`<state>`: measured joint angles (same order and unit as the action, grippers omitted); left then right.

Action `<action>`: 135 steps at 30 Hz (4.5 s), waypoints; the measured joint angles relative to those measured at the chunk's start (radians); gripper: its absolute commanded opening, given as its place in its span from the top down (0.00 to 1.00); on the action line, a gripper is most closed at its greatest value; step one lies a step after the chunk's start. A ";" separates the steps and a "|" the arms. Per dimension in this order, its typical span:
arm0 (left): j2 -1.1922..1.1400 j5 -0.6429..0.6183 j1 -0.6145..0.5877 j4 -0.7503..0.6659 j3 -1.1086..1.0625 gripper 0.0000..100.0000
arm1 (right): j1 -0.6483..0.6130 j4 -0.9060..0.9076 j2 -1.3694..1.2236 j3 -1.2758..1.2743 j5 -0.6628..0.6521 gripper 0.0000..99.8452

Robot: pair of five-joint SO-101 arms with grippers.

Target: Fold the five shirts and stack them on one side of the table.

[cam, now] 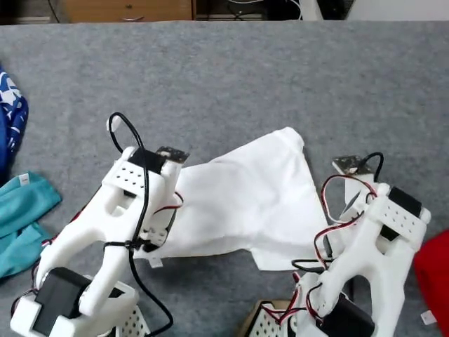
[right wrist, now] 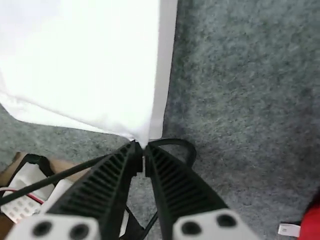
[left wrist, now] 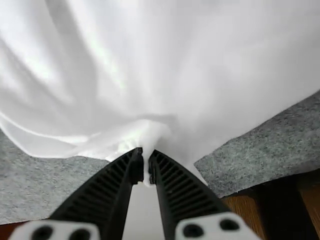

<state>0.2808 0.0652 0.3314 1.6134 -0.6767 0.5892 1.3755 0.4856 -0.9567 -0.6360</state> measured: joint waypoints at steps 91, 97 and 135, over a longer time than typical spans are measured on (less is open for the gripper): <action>-1.062 -0.146 -0.376 0.068 1.212 0.98 | -0.502 0.215 -1.347 1.801 0.218 0.99; -1.140 -0.149 -0.419 0.038 1.255 0.98 | -0.500 0.163 -1.435 1.801 0.218 0.99; -1.165 -0.147 -0.488 0.043 1.336 0.98 | -0.664 0.356 -1.482 2.136 0.256 0.99</action>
<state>-0.8838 -0.0821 -0.1565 1.6563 0.6598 -0.0752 1.7315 -0.9966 1.1792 -0.3798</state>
